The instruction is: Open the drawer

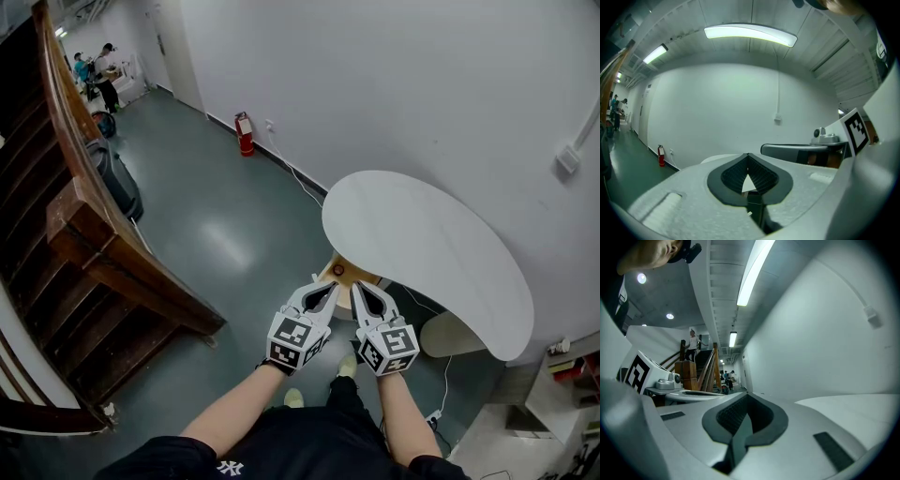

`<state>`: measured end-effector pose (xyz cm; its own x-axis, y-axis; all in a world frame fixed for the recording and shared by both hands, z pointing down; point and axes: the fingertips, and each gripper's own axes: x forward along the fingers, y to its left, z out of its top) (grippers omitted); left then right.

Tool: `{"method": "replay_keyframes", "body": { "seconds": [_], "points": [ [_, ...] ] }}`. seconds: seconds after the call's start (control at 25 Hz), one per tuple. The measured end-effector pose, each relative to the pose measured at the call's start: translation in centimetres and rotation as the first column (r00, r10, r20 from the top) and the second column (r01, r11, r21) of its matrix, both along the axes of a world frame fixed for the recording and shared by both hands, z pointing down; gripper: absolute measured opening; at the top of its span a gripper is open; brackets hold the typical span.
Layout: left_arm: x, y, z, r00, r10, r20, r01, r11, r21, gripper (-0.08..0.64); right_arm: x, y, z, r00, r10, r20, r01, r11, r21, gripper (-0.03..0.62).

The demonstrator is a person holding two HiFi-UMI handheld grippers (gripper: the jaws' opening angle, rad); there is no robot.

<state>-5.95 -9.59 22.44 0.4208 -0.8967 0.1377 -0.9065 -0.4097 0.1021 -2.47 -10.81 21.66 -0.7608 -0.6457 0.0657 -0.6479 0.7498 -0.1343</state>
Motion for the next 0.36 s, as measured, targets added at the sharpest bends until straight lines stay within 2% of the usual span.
{"method": "replay_keyframes", "body": {
  "seconds": [0.36],
  "points": [
    [0.53,-0.14,-0.33,1.0,0.003,0.0,-0.003,1.0,0.003,0.011,0.59,-0.31,-0.35,1.0,0.006,-0.004,-0.006,1.0,0.007,0.014]
  ]
}}
